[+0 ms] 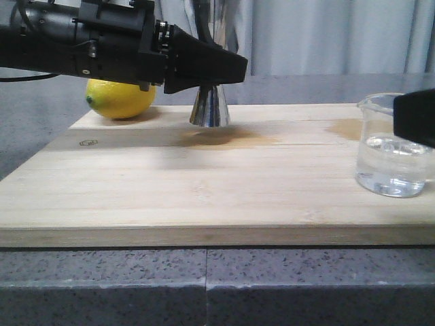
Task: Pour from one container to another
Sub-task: 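Move the right gripper to the glass measuring cup and grasp it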
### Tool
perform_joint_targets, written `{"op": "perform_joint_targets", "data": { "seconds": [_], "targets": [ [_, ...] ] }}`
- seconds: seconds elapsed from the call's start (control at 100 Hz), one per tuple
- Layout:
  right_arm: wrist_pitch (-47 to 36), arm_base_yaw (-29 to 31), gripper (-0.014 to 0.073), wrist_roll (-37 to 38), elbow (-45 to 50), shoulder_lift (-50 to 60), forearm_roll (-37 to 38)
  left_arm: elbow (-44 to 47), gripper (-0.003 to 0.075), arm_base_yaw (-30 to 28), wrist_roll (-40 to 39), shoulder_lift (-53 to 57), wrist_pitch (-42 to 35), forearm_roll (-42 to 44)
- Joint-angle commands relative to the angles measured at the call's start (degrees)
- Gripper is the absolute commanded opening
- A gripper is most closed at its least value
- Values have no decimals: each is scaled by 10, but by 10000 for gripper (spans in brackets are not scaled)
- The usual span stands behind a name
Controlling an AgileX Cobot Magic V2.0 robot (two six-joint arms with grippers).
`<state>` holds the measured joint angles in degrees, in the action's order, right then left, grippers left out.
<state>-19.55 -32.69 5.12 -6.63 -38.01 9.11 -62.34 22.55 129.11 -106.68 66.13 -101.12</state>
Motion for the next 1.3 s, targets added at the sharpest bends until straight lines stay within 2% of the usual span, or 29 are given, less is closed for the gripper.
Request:
{"op": "perform_joint_targets", "data": {
  "seconds": [0.0,0.18,0.38,0.68,1.08,1.29],
  "targets": [
    [-59,1,575,-1,-14,-24,-8,-16,62,6,1,31,60,-50],
    [-79,8,575,-2,-14,-64,-36,-16,62,6,1,31,60,-50],
    [-100,40,575,-2,-14,-85,-29,-16,62,6,1,31,60,-50],
    [-123,40,575,-2,-14,-110,-16,-16,62,6,1,31,60,-50],
    [-275,40,574,-1,-14,-245,-13,-16,62,6,1,31,60,-50],
    [-271,40,564,-1,-14,-249,-11,-16,62,6,1,31,60,-50]
  ]
}}
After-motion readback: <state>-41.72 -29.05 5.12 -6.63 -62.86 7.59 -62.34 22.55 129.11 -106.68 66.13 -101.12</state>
